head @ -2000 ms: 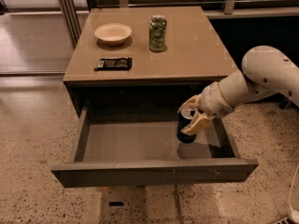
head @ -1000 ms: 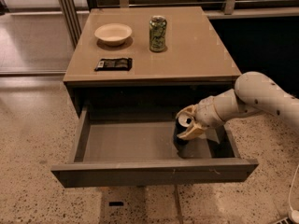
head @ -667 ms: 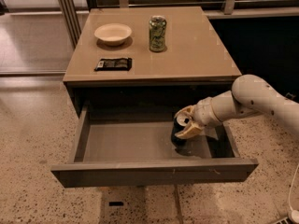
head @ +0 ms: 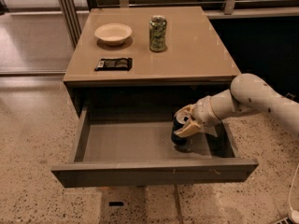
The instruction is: Place pepsi can into top drawer
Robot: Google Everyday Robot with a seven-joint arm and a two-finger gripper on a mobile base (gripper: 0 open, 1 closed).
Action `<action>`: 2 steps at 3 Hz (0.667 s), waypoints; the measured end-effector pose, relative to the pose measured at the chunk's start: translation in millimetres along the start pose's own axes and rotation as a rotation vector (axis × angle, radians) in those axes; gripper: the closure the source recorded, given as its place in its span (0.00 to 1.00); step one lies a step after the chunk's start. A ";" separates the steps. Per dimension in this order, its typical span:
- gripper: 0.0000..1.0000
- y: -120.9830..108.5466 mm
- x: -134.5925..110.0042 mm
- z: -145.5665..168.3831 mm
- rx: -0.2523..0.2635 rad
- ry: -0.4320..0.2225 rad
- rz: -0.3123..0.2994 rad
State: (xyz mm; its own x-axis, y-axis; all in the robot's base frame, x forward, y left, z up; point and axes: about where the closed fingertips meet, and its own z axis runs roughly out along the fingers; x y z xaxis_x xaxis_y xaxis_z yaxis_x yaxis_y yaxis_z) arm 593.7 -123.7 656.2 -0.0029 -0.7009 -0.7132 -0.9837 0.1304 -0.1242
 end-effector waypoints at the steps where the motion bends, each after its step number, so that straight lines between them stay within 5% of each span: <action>1: 0.58 0.0 0.0 0.1 0.000 0.000 0.000; 2: 0.35 0.0 0.0 0.1 0.000 0.000 0.000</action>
Offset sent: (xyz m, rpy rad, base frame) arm 0.0000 0.0000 0.0000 0.0000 0.0000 0.0001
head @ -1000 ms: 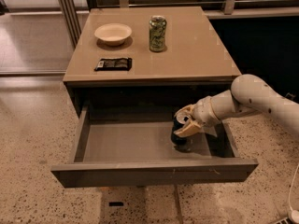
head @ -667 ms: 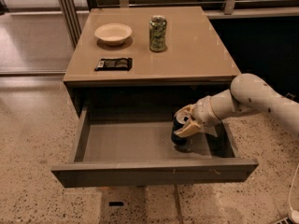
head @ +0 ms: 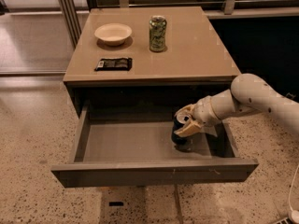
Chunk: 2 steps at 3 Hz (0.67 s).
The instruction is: Place pepsi can into top drawer
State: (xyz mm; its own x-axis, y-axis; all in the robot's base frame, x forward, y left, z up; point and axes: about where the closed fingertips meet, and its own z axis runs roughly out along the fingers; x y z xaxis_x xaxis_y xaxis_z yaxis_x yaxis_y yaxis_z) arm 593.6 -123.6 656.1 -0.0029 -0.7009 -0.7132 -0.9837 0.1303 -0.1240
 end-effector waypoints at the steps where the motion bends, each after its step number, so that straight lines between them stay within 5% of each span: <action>1: 0.12 0.0 0.0 0.0 0.000 0.000 0.000; 2: 0.00 0.0 0.0 0.1 0.000 0.000 0.000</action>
Offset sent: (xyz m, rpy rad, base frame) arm 0.0000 0.0000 0.0000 0.0000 0.0000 0.0000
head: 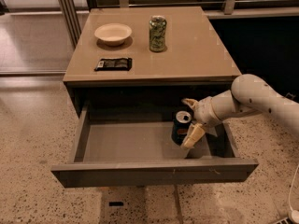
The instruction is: Place pepsi can into top drawer
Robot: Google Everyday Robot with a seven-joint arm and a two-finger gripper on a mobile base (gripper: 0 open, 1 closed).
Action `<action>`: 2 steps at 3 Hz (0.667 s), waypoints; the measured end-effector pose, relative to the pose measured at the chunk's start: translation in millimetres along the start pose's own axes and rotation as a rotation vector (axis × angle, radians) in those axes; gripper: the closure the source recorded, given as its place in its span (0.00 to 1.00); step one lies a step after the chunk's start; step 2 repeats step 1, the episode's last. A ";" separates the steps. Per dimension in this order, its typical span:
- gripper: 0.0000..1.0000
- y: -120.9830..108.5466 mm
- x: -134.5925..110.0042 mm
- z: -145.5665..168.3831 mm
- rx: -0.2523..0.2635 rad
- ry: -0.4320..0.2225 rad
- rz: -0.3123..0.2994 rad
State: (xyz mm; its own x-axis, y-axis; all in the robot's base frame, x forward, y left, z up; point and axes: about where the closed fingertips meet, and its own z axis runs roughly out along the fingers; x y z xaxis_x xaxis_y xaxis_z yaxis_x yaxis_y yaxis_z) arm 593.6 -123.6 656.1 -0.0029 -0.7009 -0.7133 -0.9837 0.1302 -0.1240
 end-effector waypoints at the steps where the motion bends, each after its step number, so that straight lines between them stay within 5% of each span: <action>1: 0.00 0.0 0.0 0.0 0.000 0.000 0.000; 2: 0.00 0.0 0.0 0.0 0.000 0.000 0.000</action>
Offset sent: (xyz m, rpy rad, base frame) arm 0.0000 0.0000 0.0000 0.0000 0.0000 0.0000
